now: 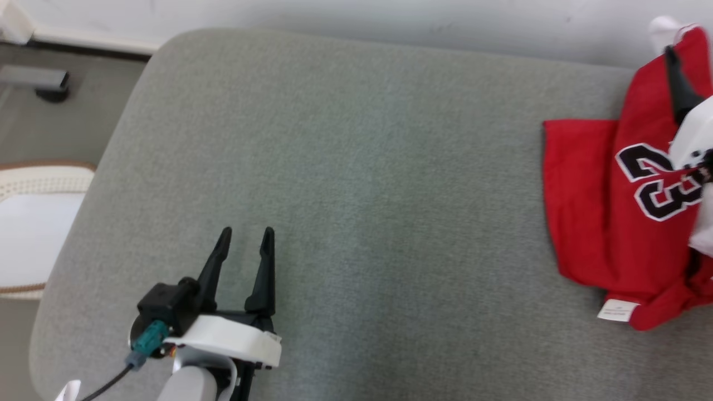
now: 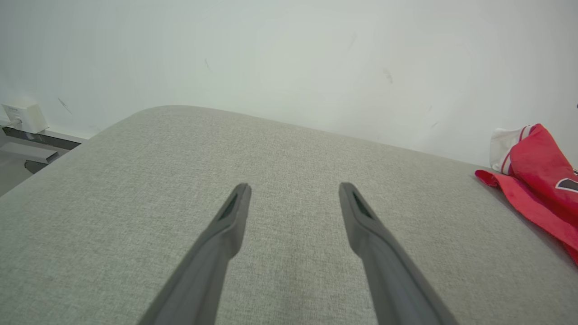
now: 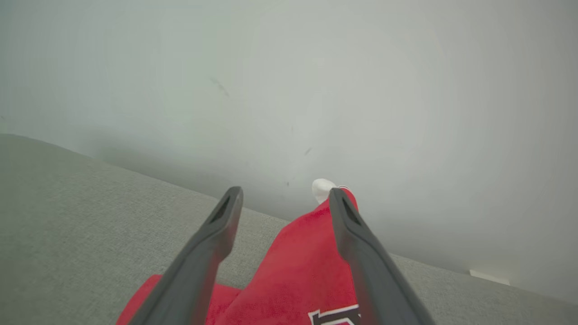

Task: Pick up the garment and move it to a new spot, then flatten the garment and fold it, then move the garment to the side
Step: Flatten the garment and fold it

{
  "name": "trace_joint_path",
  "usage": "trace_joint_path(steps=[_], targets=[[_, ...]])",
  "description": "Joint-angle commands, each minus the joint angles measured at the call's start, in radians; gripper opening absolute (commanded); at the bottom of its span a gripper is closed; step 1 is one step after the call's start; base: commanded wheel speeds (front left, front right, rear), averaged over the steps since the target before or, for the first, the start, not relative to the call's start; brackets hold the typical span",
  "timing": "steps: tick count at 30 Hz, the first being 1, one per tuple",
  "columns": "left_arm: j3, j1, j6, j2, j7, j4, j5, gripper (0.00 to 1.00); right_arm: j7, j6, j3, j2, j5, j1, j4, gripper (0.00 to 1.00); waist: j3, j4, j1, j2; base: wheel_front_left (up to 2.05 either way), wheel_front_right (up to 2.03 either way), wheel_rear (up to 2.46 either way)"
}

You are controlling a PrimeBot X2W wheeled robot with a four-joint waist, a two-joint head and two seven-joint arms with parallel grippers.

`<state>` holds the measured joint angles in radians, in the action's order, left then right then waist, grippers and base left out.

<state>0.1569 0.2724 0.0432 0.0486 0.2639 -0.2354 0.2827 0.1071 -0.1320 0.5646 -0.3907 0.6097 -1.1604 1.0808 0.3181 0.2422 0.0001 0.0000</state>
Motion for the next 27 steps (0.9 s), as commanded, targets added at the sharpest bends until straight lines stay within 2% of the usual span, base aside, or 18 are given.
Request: trace_joint_path(steps=[1, 7, 13, 18, 20, 27], targets=[[-0.006, -0.021, 0.004, 0.004, 0.0, -0.007, -0.012, 1.0, 0.008, 0.003, 0.011, 0.004, 0.013, 0.033, -0.02, 1.0, -0.066, -0.058, -0.0001, 0.0, 0.0, 0.0, 0.0], [-0.03, -0.069, 0.01, 0.004, 0.0, -0.024, -0.039, 1.0, 0.038, 0.003, 0.065, 0.019, 0.072, 0.136, -0.154, 1.0, -0.177, -0.143, -0.0001, 0.0, 0.0, 0.0, 0.0], [-0.039, -0.112, 0.014, 0.004, 0.0, -0.026, -0.053, 1.0, 0.104, 0.003, 0.058, -0.015, 0.119, 0.292, -0.306, 1.0, -0.244, -0.209, -0.0001, 0.0, 0.0, 0.0, 0.0], [-0.042, -0.133, 0.01, 0.004, 0.0, -0.022, -0.049, 1.0, 0.148, 0.003, -0.025, -0.026, 0.12, 0.468, -0.414, 1.0, -0.272, -0.252, -0.0001, 0.0, 0.0, 0.0, 0.0], [-0.044, -0.143, 0.006, 0.004, 0.0, -0.022, -0.046, 1.0, 0.155, 0.003, -0.071, -0.024, 0.087, 0.546, -0.458, 1.0, -0.281, -0.267, -0.0001, 0.0, 0.0, 0.0, 0.0], [-0.055, -0.171, 0.005, 0.004, 0.0, -0.017, -0.039, 1.0, 0.157, 0.003, -0.293, 0.086, -0.037, 0.858, -0.68, 1.0, -0.296, -0.308, -0.0001, 0.0, 0.0, 0.0, 0.0]])
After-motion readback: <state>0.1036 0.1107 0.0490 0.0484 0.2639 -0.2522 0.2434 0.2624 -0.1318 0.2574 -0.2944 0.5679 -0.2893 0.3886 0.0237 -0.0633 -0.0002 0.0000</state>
